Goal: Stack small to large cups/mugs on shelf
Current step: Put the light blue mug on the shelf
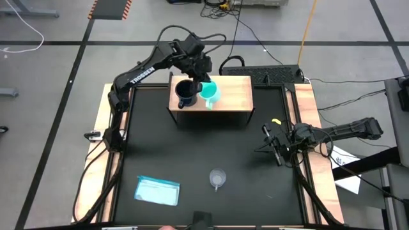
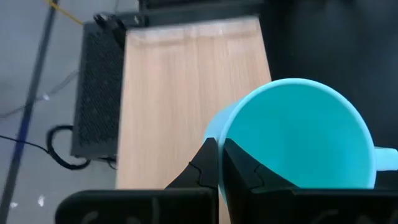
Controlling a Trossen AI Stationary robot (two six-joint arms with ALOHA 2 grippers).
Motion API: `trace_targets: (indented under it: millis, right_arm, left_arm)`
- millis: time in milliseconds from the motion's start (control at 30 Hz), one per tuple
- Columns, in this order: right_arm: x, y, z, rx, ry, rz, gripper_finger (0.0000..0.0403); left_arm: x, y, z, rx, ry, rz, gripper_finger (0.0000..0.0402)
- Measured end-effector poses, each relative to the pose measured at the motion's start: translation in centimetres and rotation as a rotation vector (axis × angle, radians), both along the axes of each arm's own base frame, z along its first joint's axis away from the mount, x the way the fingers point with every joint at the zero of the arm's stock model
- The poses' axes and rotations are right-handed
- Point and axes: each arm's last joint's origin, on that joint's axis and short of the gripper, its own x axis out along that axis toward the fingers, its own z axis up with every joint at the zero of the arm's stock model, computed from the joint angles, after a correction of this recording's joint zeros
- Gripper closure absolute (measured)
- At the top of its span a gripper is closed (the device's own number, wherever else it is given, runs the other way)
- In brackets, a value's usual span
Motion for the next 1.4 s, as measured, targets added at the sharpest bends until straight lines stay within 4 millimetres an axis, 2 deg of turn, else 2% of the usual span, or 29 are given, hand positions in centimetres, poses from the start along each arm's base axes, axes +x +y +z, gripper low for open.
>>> trace_targets:
  millis: [200,767,1167,1400]
  right_arm:
    - [0.0,0.0,0.0,0.000,0.000,0.000,0.0403]
    - [0.0,0.0,0.0,0.000,0.000,0.000,0.0403]
    - [0.0,0.0,0.0,0.007,0.003,0.001,0.0403]
    - [0.0,0.0,0.0,0.001,0.001,0.000,0.0403]
  left_arm:
    - [0.0,-0.1,-0.8,-0.013,0.046,-0.029,0.0398]
    - [-0.2,-0.2,-1.1,-0.025,0.079,-0.028,0.0398]
    - [1.4,0.9,-3.9,-0.030,0.132,-0.030,0.0398]
    - [1.6,1.1,-4.0,-0.014,0.120,-0.035,0.0398]
